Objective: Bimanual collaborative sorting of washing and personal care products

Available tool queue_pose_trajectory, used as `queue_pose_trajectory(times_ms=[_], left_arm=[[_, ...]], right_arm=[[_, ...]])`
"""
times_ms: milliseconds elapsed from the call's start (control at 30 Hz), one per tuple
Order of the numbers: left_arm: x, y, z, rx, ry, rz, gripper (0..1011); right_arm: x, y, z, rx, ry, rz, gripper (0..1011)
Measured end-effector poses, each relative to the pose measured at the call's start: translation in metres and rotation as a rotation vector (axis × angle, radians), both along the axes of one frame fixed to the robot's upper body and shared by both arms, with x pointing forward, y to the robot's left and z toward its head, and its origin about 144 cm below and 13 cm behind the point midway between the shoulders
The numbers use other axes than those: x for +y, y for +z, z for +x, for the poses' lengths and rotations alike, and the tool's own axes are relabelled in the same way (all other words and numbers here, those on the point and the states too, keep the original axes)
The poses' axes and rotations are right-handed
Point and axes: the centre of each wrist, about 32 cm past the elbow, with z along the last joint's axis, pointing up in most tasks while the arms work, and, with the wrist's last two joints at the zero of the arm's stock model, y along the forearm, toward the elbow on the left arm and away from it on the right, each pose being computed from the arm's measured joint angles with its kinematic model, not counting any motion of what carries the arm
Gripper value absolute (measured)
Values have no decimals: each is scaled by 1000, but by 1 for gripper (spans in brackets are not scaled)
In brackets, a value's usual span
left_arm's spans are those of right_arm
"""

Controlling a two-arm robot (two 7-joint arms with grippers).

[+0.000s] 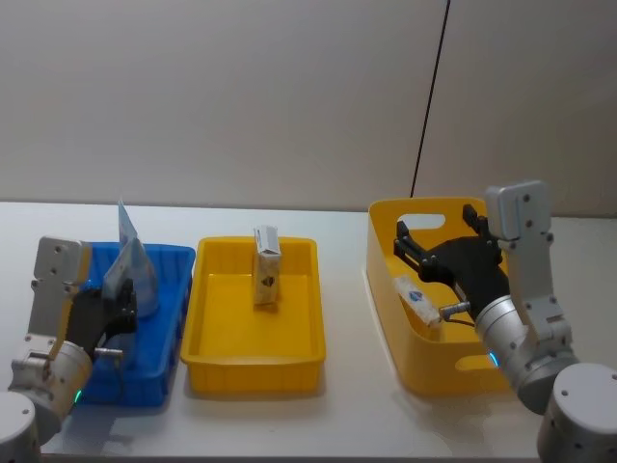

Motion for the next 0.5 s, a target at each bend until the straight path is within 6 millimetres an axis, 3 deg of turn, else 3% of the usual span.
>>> queue_pose_trajectory(times_ms=[500], left_arm=[[4,2,-4,-10,-4,9,202]], right_arm=[[0,0,0,0,0,0,1004]])
